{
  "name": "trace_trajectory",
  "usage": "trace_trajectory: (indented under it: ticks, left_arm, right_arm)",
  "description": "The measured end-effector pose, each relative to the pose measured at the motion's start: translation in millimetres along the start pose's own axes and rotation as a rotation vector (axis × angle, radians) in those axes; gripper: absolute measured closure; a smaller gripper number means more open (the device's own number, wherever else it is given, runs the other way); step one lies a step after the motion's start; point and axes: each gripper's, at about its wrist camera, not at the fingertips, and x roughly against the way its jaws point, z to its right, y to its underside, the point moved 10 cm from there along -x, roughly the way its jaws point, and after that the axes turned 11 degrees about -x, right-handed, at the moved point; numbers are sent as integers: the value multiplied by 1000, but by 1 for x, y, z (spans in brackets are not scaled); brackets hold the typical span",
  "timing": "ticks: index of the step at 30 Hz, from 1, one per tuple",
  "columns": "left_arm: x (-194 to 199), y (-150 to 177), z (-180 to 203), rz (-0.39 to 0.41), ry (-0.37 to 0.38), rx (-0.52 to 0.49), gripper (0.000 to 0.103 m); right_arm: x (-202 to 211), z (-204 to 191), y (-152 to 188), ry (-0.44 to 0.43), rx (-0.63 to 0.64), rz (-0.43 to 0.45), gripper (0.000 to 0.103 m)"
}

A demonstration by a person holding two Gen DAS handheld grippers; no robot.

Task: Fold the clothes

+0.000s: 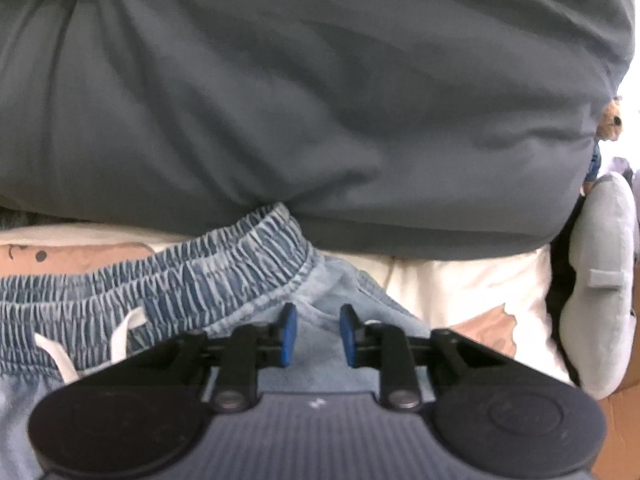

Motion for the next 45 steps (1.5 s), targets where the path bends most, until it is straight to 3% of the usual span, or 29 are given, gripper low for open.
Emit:
trace_trajectory:
  ticks: [2, 4, 11, 20, 22, 25, 31, 36, 41, 43, 45]
  left_arm:
    - [-8, 2, -2, -13, -9, 18, 93]
    - [-16, 4, -5, -29, -15, 38, 97]
    - [-43, 6, -10, -40, -50, -7, 101]
    - [-77, -12, -6, -49, -130, -179, 100]
    - [-79, -14, -4, -66, -145, -177, 100]
    - [-74, -15, -4, -84, -143, -161, 100]
    - [-40, -15, 5, -59, -94, -331, 99]
    - [-11, -11, 1, -65, -25, -334, 99]
    - [-8, 10, 12, -119, 72, -331, 97]
    - [-14, 21, 13, -127, 37, -383, 95]
    - [-30, 19, 4, -138, 1, -350, 98]
  right_arm:
    - [0, -1, 0, 3, 6, 0, 83]
    - [-1, -2, 0, 5, 13, 1, 83]
    - [-1, -4, 0, 10, 28, -4, 84]
    - [-2, -7, -1, 29, 30, -6, 84]
    - [-3, -8, -1, 39, 33, -10, 83]
    - [-3, -9, -2, 47, 37, -18, 83]
    - [-4, -10, -2, 49, 44, -15, 83]
    - [-4, -10, -2, 52, 52, -18, 83]
    - [-4, -4, 0, 43, 61, -18, 83]
    - [-4, -4, 0, 42, 66, -21, 83]
    - [-4, -3, 0, 43, 67, -20, 83]
